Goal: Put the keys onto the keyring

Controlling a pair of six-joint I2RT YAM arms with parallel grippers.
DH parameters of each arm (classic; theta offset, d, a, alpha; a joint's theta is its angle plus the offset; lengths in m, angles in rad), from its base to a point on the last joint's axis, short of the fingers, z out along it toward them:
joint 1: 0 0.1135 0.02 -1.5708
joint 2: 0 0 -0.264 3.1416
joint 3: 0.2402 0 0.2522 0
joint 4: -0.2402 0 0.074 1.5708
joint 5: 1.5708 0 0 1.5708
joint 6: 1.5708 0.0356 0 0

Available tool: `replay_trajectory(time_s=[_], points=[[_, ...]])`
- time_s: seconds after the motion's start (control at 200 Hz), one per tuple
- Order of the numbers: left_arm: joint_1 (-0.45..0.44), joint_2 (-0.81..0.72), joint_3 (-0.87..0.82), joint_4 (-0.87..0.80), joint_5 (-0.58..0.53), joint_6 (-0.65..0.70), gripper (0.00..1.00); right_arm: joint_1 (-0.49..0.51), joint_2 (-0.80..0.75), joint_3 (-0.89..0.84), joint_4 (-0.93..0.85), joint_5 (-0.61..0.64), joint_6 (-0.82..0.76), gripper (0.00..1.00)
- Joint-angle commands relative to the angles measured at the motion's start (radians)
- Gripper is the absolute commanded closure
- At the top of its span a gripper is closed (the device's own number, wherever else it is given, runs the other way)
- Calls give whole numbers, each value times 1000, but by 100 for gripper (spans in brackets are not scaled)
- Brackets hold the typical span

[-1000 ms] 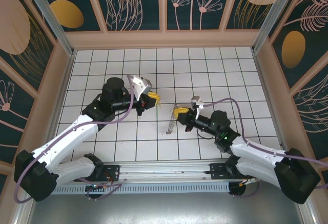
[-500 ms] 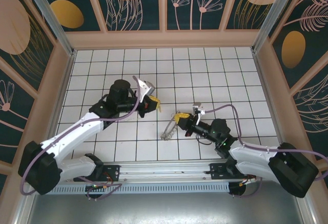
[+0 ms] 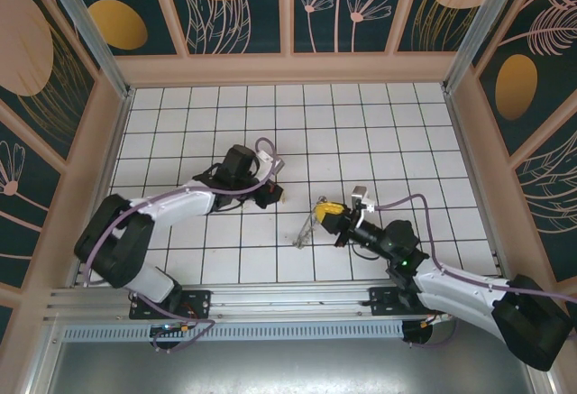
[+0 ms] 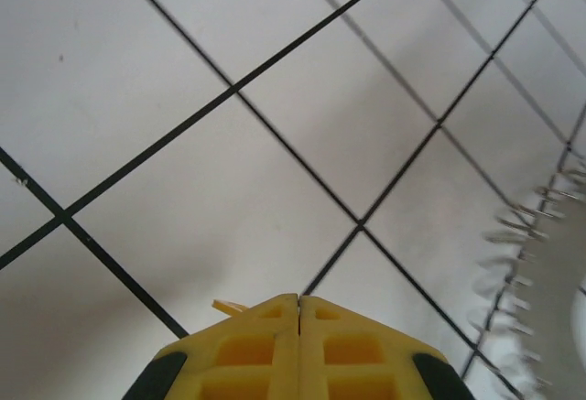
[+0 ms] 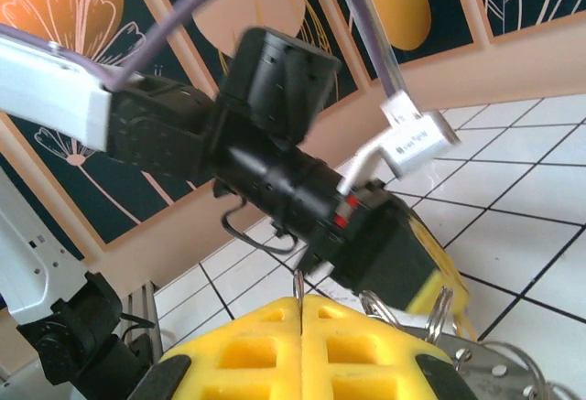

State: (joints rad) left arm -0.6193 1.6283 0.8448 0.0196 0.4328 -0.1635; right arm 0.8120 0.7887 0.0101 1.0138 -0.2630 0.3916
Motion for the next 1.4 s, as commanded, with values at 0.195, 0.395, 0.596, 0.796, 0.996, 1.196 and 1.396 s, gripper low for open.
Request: replay_trajectory(time_s=[0.195,0.395,0.596,0.796,0.996,1.196,1.396], points=[[-13,95,32,115,9,-98,78,7,-29,-4,60,-40,-31,100],[-14,-74,-37,130,28,-76,56,3,-55,27,27,-86,-45,100],[-12,-326,-114,110,89,-11,47,-10,-65,99,4,-189,-40,100],[-12,-570,-161,209,265,-20,48,-11,-60,169,21,-236,-27,100],[-14,-610,-86,183,398,-28,50,-11,-23,206,103,-274,8,100],[-29,-625,-57,279,493,-106,52,-11,-4,226,176,-277,35,100],[-60,-635,-12,232,522,-78,53,-11,54,270,252,-308,67,100]])
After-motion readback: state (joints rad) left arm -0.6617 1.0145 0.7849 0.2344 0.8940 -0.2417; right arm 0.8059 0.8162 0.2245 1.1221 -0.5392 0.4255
